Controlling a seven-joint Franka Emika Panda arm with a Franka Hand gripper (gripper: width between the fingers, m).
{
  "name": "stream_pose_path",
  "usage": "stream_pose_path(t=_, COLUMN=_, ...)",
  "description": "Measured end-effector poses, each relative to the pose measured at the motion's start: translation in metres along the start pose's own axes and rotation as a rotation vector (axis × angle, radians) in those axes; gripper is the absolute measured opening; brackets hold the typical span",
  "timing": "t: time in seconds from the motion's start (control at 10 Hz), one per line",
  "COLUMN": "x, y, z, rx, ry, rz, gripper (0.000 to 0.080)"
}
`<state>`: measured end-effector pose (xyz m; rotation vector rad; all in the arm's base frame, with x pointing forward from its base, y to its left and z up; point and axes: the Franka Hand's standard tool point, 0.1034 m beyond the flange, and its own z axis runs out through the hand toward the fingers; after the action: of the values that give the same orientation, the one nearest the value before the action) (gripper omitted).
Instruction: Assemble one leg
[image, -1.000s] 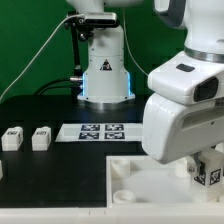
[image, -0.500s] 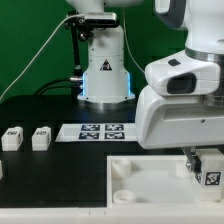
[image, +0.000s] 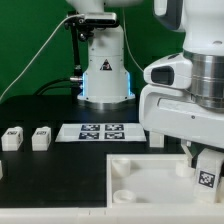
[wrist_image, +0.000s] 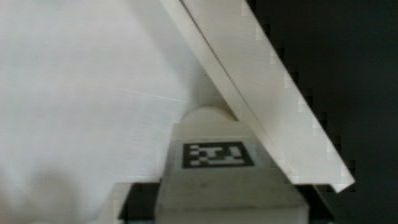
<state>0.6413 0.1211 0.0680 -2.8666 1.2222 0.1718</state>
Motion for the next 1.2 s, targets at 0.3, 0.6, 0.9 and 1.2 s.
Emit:
stream_pose_path(t=0.3, x=0.0001, y=-0.0004, z=-0.0002, rx=0.010, ry=-0.012, rz=0.159, gripper=0.0291)
stream_pose_path(t=0.6, x=-0.0001, y=-0.0004, z=0.0000, rx=0.010, ry=-0.012, rz=0.107, gripper=0.0535)
stream_pose_path(t=0.9, x=-0.0014, y=0.0005, z=0.0005, rx=-0.014, ry=0.003, rz=-0.241, gripper=0.0643)
stream_pose_path(t=1.2, x=-0.0015, y=-0.0019, z=-0.0015, rx=-0.055, ry=0.004, rz=-0.668, gripper=0.0649)
